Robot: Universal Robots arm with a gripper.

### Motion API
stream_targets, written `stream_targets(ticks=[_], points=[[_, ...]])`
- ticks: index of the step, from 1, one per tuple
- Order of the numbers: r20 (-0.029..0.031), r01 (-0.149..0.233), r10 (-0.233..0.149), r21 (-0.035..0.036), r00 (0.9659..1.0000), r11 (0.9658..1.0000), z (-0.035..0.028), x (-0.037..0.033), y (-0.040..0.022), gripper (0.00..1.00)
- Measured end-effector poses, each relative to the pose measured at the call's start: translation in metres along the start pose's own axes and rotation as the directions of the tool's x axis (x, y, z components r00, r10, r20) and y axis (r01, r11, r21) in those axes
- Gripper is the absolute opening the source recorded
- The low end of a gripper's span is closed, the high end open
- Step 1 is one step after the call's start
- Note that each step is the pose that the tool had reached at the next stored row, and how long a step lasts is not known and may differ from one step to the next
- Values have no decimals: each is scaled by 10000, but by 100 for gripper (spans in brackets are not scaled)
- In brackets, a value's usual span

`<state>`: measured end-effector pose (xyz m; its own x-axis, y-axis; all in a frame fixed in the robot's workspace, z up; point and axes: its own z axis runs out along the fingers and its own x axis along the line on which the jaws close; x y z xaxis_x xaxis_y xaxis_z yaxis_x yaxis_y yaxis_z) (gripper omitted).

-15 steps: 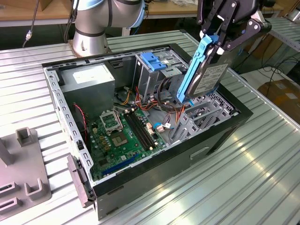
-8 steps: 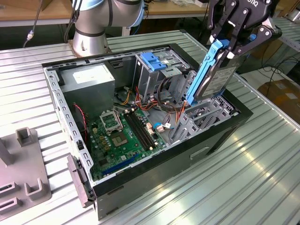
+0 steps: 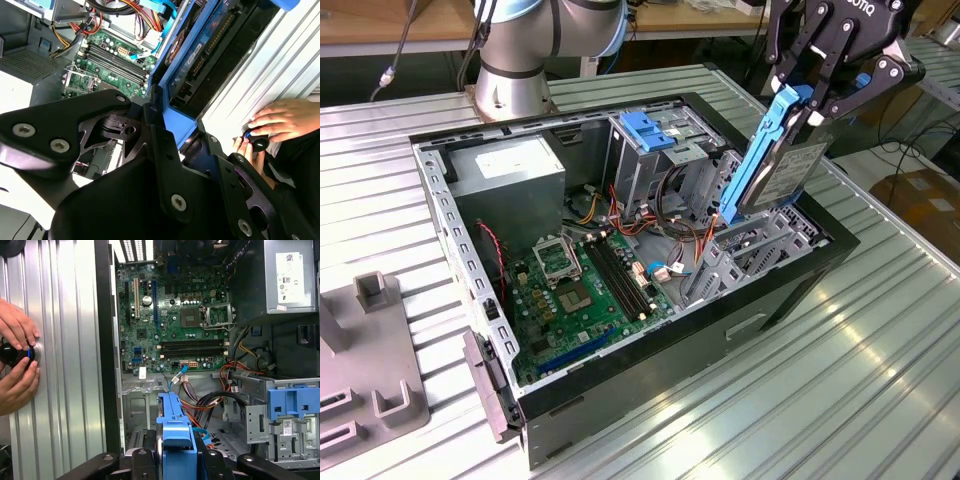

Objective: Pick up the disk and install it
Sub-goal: 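Insert the disk into the insertion slot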

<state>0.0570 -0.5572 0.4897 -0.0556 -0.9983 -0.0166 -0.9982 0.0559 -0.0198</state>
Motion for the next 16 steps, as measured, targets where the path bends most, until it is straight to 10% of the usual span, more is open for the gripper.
stream_targets(ticks=[16], points=[[6, 346, -346, -5, 9994, 9994, 92, 16, -19, 37]])
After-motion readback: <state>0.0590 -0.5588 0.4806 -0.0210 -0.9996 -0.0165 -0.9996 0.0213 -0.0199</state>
